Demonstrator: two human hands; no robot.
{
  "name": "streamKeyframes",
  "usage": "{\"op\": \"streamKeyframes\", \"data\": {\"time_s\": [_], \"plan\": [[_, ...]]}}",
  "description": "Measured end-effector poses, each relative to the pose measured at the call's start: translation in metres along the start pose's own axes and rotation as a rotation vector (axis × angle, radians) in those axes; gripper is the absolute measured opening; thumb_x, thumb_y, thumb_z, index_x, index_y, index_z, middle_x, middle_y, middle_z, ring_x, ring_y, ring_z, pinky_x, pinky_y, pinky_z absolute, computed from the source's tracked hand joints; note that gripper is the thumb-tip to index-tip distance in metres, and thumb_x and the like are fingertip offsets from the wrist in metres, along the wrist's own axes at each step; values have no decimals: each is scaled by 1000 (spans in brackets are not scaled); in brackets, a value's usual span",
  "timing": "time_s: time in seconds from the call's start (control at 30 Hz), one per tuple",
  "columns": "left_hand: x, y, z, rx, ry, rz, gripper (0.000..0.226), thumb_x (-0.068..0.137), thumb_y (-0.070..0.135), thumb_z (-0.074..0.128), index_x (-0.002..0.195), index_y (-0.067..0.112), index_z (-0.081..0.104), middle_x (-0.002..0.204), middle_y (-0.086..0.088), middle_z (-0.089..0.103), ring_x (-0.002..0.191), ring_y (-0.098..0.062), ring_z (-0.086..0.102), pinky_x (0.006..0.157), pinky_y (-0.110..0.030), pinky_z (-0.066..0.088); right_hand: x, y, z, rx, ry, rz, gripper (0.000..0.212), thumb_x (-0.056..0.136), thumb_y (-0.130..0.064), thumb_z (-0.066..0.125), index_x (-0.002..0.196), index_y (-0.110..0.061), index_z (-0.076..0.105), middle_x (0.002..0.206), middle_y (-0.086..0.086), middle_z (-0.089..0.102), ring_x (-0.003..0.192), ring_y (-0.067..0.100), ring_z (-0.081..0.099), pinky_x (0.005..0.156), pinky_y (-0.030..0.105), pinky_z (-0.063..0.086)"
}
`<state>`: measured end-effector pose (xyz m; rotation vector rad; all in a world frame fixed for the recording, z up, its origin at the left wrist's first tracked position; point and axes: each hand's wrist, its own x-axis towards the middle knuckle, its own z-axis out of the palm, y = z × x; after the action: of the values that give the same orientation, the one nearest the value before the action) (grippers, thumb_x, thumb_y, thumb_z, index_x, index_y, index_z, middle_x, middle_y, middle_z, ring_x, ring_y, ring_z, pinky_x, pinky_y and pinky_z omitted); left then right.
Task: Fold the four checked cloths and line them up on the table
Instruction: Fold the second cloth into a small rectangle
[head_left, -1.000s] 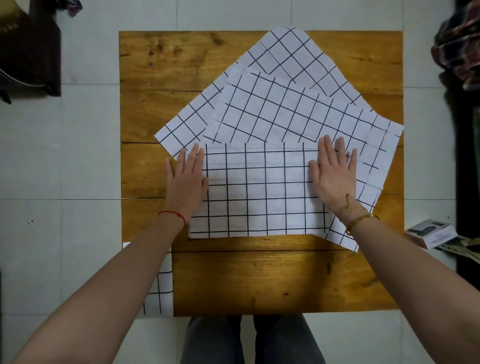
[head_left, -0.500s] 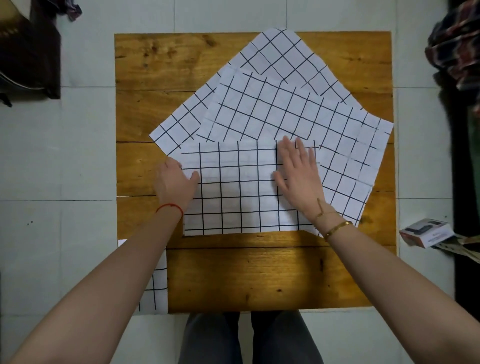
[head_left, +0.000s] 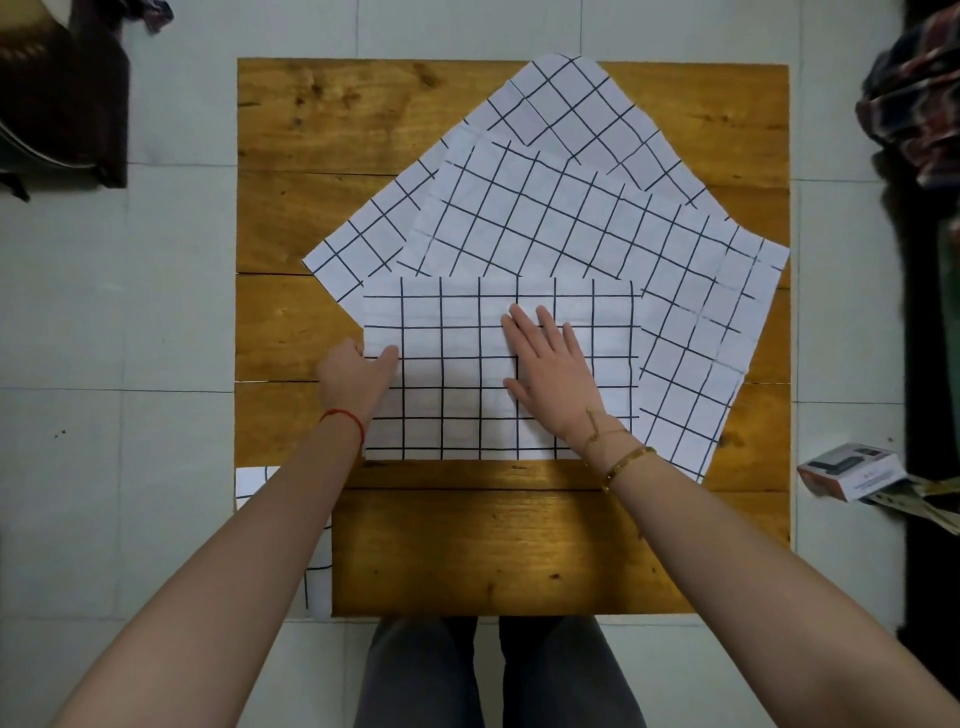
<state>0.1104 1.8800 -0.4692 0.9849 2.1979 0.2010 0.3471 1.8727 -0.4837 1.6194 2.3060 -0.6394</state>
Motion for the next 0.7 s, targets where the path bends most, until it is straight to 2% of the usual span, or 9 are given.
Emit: {"op": "streamKeyframes", "data": {"time_s": [0.13,0.23,0.3,0.37,0.4,0.53,0.6,0.7], "plan": [[-14,-2,-9,-180,-22,75,30,86,26,66,74,12,42,64,1,36,59,-14,32,50,-25,26,0,0,0,5,-3,8,75,98,-38,47,155,-17,3,163,0,1,150,27,-3,122,48,7],[-23,-4,-18,-248,-68,135,24,85,29,69,92,12,54,71,-11,51,65,-18,43,55,-31,37,0,-1,0,12,-6,4,76,98,-38,47,155,-17,3,163,0,0,150,27,-3,122,48,6],[-30,-2,-25,-260,-109,177,33,87,30,69,113,18,53,77,-14,56,66,-14,45,56,-27,41,0,-3,0,16,-10,-5,77,97,-39,48,155,-16,3,163,0,0,150,27,-4,122,48,5],[-38,3,-33,-272,-128,232,52,88,27,69,134,19,44,71,-3,44,62,-7,38,50,-14,36,1,-7,0,21,-10,-14,79,96,-41,49,155,-16,3,163,0,0,150,28,-4,122,48,5],[-41,5,-36,-279,-131,265,58,88,25,69,139,16,41,71,0,38,61,-6,35,49,-12,35,2,-9,1,19,-12,-18,80,96,-42,50,155,-16,3,163,0,0,150,29,-4,122,49,5],[-53,21,-41,-270,-175,363,67,88,27,69,145,14,35,75,-4,37,65,-7,36,56,-18,38,7,-23,4,8,-1,-11,82,95,-44,50,155,-15,2,163,1,0,149,31,-4,121,50,4],[-62,35,-40,-301,-204,425,60,88,24,69,139,18,39,71,3,37,60,0,37,55,-16,38,9,-28,4,21,17,-7,82,94,-45,51,155,-15,4,163,2,2,149,31,-2,121,50,5],[-70,54,-27,-331,-240,517,53,87,17,70,133,21,44,65,10,36,53,0,40,51,-10,37,8,-28,3,43,55,7,82,93,-47,51,155,-16,8,163,2,6,149,32,3,121,49,8]]}}
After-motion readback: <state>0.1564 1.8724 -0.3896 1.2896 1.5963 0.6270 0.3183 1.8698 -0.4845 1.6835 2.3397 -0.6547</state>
